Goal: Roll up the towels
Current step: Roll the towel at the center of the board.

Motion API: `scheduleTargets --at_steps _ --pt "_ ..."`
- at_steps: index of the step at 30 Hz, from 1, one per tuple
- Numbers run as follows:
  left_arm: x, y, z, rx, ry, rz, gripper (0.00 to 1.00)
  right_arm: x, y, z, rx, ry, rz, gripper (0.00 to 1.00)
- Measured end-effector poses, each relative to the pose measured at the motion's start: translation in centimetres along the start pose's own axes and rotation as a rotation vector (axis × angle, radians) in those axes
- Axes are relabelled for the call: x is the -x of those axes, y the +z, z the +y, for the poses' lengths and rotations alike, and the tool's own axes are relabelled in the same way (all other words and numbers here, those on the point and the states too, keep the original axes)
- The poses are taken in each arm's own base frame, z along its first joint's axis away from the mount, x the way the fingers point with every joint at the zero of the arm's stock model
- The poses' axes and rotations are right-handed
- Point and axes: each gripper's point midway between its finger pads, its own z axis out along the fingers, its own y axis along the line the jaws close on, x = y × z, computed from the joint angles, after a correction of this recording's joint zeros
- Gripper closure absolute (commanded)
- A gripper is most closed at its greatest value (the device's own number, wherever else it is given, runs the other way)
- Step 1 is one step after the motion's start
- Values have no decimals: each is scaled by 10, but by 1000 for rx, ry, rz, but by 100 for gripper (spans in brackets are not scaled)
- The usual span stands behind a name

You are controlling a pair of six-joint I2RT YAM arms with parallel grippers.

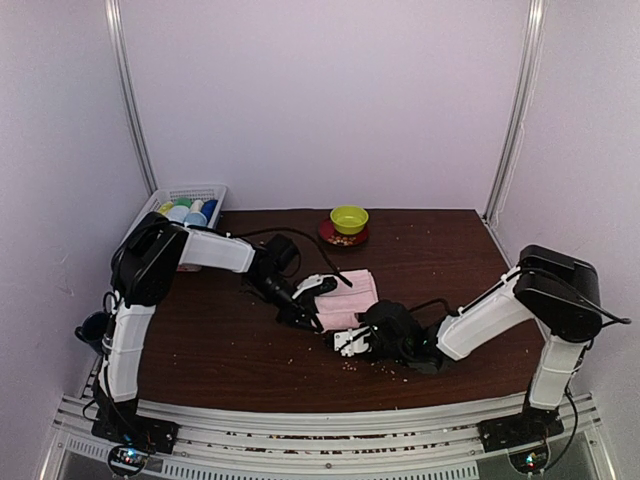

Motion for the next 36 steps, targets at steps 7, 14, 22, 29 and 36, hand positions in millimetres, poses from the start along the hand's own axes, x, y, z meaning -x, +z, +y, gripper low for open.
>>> scheduleTargets --at_steps 7,14,22,29,36 --pt "-1 -2 1 -3 -7 -5 100 3 12 -9 -11 3 18 75" --pt "-2 -4 3 1 -14 -7 99 2 19 -11 41 11 38 90" --pt "-3 -7 5 11 -14 -10 77 5 24 -13 132 38 46 100" --pt "-7 -21 5 121 17 26 63 12 26 -15 215 82 32 100" --pt "-17 -52 6 333 60 62 55 14 24 -16 311 122 28 100"
